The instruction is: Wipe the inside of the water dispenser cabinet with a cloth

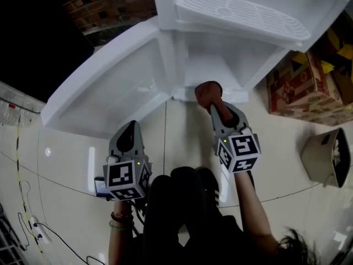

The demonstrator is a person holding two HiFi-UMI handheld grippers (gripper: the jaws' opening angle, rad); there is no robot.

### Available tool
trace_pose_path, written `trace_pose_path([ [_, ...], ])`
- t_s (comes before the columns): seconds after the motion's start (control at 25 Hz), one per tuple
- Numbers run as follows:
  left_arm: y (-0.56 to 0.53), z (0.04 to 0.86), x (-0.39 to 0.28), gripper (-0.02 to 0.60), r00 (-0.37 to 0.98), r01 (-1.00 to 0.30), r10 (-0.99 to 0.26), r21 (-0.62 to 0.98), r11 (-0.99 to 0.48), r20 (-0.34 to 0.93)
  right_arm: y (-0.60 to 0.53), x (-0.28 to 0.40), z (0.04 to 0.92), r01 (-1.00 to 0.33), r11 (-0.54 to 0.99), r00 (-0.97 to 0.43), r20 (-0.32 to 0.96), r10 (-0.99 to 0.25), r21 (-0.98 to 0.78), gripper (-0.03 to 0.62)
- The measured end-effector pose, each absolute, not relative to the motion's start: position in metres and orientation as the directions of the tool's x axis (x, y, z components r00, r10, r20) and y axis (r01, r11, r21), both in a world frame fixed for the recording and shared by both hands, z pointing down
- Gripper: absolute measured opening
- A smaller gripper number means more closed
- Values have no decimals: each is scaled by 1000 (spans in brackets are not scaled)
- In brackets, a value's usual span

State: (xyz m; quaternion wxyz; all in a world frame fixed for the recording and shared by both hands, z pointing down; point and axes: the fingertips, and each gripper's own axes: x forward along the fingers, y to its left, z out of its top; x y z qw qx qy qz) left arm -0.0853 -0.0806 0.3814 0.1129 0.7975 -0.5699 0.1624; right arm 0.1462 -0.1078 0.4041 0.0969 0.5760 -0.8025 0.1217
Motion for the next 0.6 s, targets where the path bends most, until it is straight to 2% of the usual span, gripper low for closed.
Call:
trace_pose_path([
  [0.24, -76, 385, -71, 3, 292, -953, -873, 43, -300, 392, -74, 121, 393, -926, 366, -378, 274, -884, -95, 75],
  [0.6, -65, 390, -45, 3, 332, -938, -849, 51, -342, 411, -64, 117, 381, -914, 393, -406, 252, -878, -102, 72],
])
